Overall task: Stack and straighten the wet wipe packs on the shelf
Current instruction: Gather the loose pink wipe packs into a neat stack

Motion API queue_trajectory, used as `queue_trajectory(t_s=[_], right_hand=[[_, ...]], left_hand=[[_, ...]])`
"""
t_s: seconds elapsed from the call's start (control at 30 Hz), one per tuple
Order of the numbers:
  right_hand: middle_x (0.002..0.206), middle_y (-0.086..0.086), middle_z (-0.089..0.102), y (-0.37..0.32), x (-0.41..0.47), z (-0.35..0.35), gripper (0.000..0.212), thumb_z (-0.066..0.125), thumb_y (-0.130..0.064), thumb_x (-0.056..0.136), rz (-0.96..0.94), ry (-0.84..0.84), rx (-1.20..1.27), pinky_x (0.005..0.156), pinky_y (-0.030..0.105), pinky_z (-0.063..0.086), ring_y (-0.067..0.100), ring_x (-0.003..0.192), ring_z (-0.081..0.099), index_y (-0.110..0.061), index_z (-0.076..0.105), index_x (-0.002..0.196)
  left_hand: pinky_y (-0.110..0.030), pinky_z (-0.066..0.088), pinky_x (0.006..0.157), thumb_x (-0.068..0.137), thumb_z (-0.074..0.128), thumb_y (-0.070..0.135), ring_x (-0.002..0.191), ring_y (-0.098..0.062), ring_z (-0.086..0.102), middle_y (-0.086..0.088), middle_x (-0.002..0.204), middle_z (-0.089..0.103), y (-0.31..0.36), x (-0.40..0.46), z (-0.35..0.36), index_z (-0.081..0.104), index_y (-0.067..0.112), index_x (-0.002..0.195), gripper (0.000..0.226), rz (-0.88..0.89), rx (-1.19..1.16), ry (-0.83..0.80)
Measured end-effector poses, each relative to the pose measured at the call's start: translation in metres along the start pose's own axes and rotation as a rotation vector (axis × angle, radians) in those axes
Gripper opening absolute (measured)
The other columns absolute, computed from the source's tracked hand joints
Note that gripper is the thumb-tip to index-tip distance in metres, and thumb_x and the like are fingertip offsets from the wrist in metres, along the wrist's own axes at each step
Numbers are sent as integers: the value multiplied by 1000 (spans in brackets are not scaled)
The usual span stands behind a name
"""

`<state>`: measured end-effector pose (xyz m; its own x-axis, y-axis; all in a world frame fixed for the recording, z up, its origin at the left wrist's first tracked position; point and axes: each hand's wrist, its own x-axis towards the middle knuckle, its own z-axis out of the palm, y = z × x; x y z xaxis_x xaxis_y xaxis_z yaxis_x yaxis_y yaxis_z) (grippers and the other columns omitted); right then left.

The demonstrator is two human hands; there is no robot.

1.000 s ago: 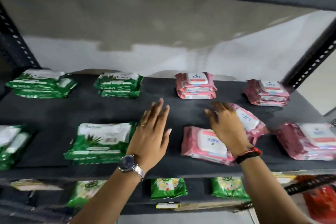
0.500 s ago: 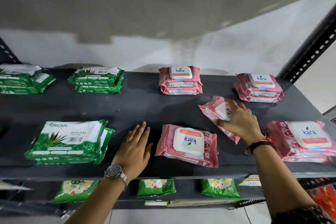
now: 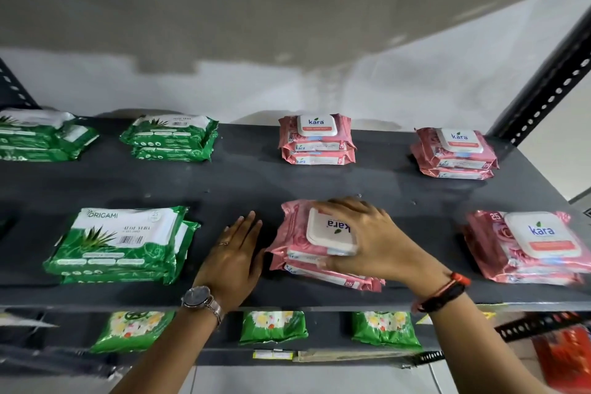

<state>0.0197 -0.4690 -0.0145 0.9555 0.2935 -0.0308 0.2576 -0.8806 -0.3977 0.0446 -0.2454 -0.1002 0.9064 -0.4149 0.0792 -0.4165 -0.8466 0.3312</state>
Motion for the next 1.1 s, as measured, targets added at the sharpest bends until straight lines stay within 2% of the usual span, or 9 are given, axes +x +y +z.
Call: queue_trajectory(t_s=[0.1,0.2,0.3,0.5,0.67,0.77,0.9,1.0,1.1], right_hand=[[147,-7,32,3,1,1,91,67,-57,64,11,-64,29,109,38,19,19,135,27,-41,18,139],[149,-5,30,8,1,-9,94,61,-66,61,36,-112,162,113,42,20,18,136,25,-38,17,140],[145,-4,38,21,6,-22,77,45,-69,68,147,-73,387,109,34,30,16,133,34,-32,35,135],[123,0,62,37,8,-16,34,45,-49,83,341,-235,647,91,23,41,11,102,59,-31,57,109],[110,6,68,36,-12,0,36,46,-42,88,396,-104,625,89,31,50,17,96,64,-15,62,106],[112,7,67,31,-18,4,42,43,-52,85,405,-80,628,98,42,45,21,102,62,-18,59,103],[126,-7,58,27,0,-11,61,33,-73,71,370,-31,710,103,35,37,12,113,52,-35,53,114],[129,-5,57,25,15,-8,48,37,-59,82,327,-115,847,103,32,38,11,114,53,-36,49,123],[116,-3,63,25,20,0,43,46,-38,88,309,-123,922,90,20,48,7,100,61,-28,44,129]], left_hand=[[-32,10,116,86,14,43,140,-23,17,-9,151,18,3,0,0,25,10,137,62,-82,-160,34],[-27,26,107,90,40,34,131,-17,35,-6,141,41,25,-10,-11,37,14,132,47,-316,-715,238],[-20,30,98,71,50,64,127,-8,35,8,137,37,51,-21,-16,28,25,135,79,-375,-1086,204],[-18,37,93,59,65,44,114,-9,47,5,125,49,66,-6,-11,23,18,136,91,-436,-1272,27],[-32,34,103,76,62,6,112,-20,47,-6,114,56,55,29,-20,43,10,119,46,-513,-1500,92],[-29,32,101,78,64,17,116,-18,43,-11,133,44,64,34,-24,37,9,128,57,-602,-1496,188],[-34,39,94,71,63,38,110,-17,50,-9,127,52,94,13,-19,37,12,126,66,-754,-1641,215],[-30,45,69,68,63,44,103,-19,57,-7,119,60,112,6,-16,41,13,125,69,-785,-1705,86],[-36,49,80,64,66,41,107,-25,58,-10,120,61,112,12,-16,44,14,124,70,-768,-1707,-18]])
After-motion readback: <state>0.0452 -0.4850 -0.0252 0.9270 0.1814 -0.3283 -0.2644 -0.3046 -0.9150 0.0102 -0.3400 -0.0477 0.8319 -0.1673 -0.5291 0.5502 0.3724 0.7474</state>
